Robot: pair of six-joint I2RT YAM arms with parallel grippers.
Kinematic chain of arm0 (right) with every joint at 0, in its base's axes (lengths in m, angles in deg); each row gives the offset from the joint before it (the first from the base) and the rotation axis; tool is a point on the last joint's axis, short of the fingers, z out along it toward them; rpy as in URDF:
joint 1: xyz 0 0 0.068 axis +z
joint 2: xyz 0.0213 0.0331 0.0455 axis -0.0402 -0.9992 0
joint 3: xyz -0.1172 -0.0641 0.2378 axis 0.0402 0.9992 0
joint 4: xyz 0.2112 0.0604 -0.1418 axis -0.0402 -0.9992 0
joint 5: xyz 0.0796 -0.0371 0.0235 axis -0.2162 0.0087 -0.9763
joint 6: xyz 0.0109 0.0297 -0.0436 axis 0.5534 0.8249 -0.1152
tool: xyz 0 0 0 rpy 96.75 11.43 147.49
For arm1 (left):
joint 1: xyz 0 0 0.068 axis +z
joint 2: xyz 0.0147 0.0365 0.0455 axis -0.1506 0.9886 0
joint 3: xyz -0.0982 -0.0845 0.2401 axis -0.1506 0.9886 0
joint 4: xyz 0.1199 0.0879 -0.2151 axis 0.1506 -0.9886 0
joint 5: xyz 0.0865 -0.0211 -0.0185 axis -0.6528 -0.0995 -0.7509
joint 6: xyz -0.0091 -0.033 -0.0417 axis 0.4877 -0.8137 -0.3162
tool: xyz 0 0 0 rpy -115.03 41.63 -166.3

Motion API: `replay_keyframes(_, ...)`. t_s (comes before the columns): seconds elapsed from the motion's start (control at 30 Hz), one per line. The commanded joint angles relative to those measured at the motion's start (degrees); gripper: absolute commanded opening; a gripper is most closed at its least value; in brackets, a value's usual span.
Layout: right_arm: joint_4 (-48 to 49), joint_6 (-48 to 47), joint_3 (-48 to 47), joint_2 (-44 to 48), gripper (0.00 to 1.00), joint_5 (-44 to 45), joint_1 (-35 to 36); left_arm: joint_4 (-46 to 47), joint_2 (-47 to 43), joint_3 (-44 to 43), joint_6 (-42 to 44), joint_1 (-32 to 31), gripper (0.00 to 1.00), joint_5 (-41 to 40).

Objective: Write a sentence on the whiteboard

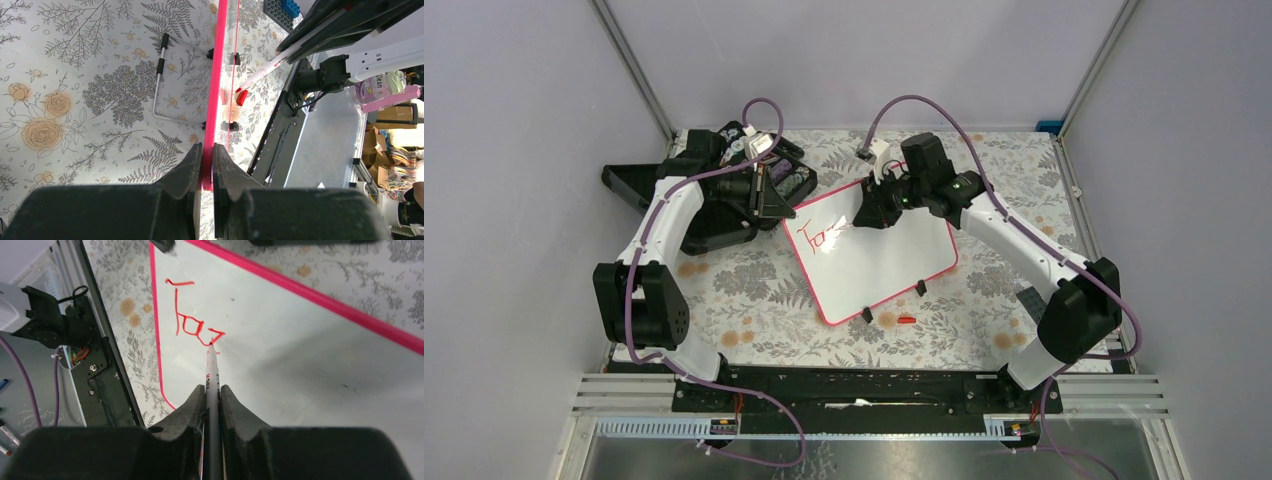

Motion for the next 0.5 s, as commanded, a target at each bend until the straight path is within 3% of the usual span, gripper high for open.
replay_keyframes(0.0, 0.05, 1.45, -5.88, 1.43, 0.0, -2.46, 0.4, 0.25, 0.14, -0.35, 0.31, -0.65, 0.0, -0.01)
replay_keyframes(0.47, 2.43, 1.55, -6.02, -2.15, 0.0, -0.17, 0.73, 0.24, 0.06, -0.35, 0.2, -0.66, 0.0, -0.17)
